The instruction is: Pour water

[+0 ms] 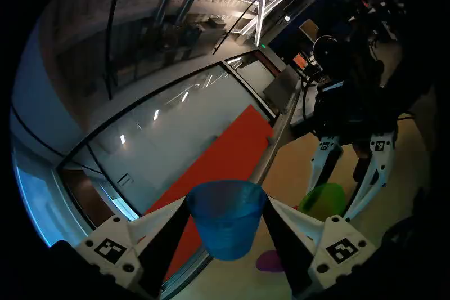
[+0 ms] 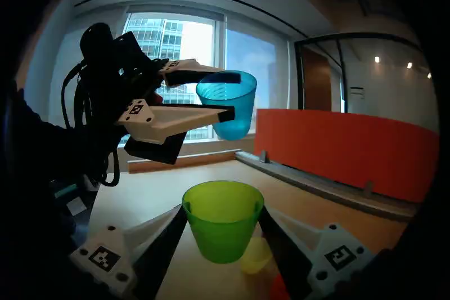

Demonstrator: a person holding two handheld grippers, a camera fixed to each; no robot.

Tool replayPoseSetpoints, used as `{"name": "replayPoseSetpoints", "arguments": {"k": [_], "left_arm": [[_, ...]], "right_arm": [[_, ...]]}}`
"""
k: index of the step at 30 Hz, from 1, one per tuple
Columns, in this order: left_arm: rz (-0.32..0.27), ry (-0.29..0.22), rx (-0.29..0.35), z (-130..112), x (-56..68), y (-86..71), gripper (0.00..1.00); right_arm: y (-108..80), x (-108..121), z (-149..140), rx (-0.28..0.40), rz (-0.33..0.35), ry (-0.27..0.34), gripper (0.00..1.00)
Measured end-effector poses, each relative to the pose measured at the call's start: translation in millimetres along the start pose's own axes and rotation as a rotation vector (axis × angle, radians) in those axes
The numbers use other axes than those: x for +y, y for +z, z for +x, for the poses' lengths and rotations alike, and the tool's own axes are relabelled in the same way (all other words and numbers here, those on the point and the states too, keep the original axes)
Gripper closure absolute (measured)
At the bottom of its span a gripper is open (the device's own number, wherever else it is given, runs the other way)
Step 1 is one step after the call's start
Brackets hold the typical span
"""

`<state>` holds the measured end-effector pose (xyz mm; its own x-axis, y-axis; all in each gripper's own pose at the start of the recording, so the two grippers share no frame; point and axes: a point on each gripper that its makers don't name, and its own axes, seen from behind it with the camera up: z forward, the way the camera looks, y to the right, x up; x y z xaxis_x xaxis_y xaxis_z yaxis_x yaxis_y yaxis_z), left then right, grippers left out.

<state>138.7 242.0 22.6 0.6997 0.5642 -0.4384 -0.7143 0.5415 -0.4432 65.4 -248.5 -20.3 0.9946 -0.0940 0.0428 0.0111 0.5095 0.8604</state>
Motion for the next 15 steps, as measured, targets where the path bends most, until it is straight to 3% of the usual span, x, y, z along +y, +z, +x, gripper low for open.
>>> {"name": "replayPoseSetpoints", "arguments": {"k": [15], "left_arm": [[0.011,0.119,0.008,6.2,-4.5,1.7,0.12]], "right_arm": [[2.1,-2.0,2.7,0.000,0.006,-0.003,0.10]]}}
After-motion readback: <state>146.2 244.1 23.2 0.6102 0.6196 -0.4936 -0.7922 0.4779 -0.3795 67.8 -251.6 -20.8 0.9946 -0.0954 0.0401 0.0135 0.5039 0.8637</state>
